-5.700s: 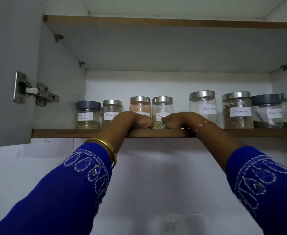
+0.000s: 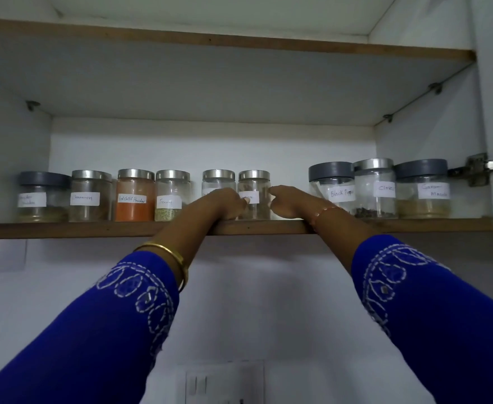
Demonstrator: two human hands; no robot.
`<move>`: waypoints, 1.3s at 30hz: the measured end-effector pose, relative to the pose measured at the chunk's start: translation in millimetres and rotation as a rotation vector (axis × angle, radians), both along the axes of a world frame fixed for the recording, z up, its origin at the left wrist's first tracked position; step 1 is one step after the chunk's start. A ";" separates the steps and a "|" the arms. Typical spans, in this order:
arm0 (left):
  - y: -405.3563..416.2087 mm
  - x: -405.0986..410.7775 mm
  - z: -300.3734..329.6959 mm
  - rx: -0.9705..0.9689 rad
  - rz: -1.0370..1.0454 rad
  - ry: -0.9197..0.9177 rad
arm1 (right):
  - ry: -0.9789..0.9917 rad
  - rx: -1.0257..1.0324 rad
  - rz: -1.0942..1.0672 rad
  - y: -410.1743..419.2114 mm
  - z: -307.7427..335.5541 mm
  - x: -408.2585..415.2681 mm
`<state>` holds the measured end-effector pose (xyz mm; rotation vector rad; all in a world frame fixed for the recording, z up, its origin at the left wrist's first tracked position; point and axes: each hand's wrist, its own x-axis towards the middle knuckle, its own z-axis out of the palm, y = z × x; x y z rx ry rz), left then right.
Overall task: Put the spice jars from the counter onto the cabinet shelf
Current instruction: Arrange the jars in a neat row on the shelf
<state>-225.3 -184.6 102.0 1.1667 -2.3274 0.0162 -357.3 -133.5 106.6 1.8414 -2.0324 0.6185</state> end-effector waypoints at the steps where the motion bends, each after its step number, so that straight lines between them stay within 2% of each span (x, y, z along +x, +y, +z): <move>1: 5.6 1.3 -0.3 -0.040 -0.019 0.028 | -0.025 -0.038 0.025 8.1 -1.6 -0.9; 2: 10.1 2.6 -1.4 -0.080 -0.045 0.056 | -0.084 -0.063 0.055 1.7 -3.9 -6.7; 6: 25.7 4.3 -7.8 -0.150 -0.143 0.135 | -0.113 -0.207 0.050 22.9 -10.6 -18.4; 9: 39.1 -3.4 -18.3 -0.143 -0.148 0.133 | -0.145 -0.296 0.056 33.0 -21.3 -28.2; 13: 54.1 -16.5 -35.8 -0.302 -0.110 0.165 | -0.117 -0.400 0.031 51.1 -35.5 -35.9; 18: 83.0 -27.3 -43.2 -0.306 -0.208 0.187 | -0.061 -0.355 0.028 85.0 -47.4 -53.3; 24: 130.5 -53.0 -55.6 -0.356 -0.272 0.142 | 0.160 -0.295 -0.078 138.5 -69.0 -100.2; 31: 168.6 -63.8 -78.1 -0.360 -0.293 0.081 | 0.176 -0.288 -0.156 186.5 -88.3 -130.8; 39: 187.8 -48.0 -81.7 -0.359 -0.298 0.057 | 0.173 -0.268 -0.223 220.3 -79.7 -110.1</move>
